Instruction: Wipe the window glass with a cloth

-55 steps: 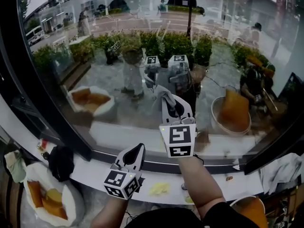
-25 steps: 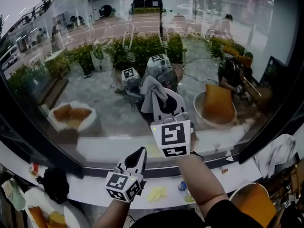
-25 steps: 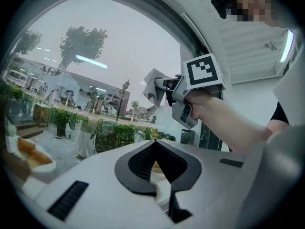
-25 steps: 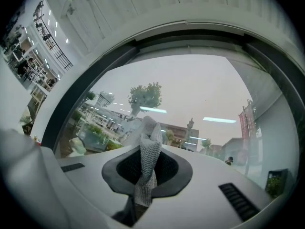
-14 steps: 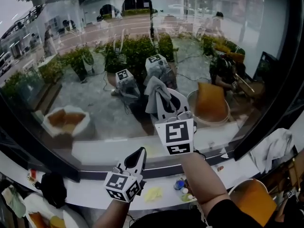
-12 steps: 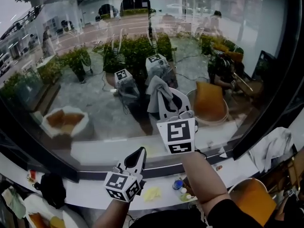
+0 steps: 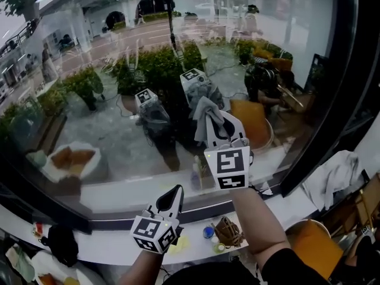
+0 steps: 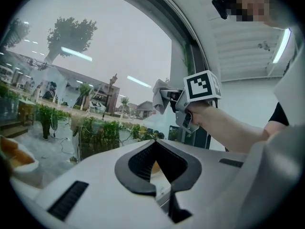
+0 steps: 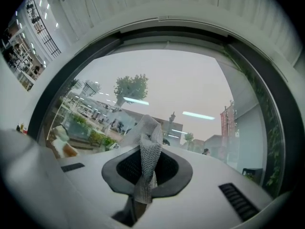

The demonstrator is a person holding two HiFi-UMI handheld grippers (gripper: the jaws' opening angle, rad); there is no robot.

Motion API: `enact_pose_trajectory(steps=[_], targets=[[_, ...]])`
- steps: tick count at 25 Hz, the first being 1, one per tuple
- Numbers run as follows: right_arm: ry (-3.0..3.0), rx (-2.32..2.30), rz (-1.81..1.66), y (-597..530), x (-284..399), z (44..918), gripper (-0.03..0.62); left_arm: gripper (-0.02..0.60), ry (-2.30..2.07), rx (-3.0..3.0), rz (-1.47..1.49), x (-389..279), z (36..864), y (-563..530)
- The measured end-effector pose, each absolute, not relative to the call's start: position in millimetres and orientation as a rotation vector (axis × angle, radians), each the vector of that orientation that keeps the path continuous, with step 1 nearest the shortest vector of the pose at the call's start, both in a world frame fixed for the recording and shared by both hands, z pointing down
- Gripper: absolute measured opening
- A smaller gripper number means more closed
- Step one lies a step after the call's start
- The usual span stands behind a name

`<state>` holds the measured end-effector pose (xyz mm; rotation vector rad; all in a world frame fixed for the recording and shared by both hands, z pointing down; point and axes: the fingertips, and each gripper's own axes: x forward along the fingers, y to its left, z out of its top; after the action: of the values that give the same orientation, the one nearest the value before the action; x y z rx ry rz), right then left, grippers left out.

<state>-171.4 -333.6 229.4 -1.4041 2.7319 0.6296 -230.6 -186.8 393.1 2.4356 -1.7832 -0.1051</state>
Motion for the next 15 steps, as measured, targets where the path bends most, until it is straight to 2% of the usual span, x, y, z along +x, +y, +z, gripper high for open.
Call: enact_pose_trajectory(steps=[15], targets=[[2.657, -1.645, 0.552, -428.9, 26.8, 248.5, 0.041, 0.008, -1.676, 2.498, -0.046, -81.8, 397.7, -261.4]])
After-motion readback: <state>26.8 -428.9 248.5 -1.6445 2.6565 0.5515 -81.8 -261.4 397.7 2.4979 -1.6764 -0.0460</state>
